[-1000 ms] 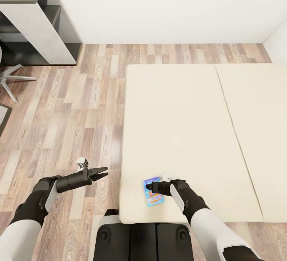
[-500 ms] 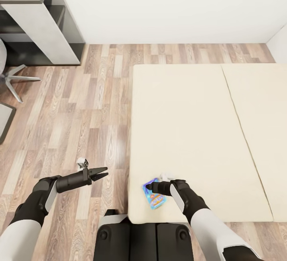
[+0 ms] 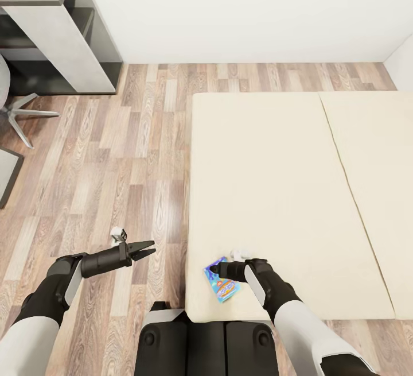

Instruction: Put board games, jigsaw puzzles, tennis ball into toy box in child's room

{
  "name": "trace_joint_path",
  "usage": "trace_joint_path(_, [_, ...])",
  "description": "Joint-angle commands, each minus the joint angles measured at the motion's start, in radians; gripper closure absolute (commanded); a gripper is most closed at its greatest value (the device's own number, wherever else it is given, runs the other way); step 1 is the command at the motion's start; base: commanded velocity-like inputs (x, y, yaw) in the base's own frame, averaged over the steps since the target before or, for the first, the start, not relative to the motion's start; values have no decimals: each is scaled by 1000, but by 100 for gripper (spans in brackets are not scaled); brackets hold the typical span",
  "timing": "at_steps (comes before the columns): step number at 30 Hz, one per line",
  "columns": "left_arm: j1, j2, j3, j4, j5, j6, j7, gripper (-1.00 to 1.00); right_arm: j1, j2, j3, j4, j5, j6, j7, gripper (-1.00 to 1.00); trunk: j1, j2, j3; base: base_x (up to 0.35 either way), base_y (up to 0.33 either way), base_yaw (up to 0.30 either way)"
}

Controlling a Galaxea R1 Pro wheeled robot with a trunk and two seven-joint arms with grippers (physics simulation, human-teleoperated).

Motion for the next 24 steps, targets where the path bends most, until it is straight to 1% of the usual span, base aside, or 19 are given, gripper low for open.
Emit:
trace_joint_path(1, [0, 0, 0, 0, 1, 11, -3, -100, 0, -1, 3, -1, -10, 6, -3, -100, 1, -1, -1, 0, 0, 0])
trace_joint_path(17, [0, 1, -1, 0, 1, 11, -8, -100, 0, -1, 3, 28, -9, 13, -4, -100, 1, -1, -1, 0, 0, 0])
trace_joint_path(24, [0, 1, 0, 0, 0, 11, -8, -100, 0, 0, 3, 39, -9, 29, -5, -100, 1, -1, -1, 0, 0, 0])
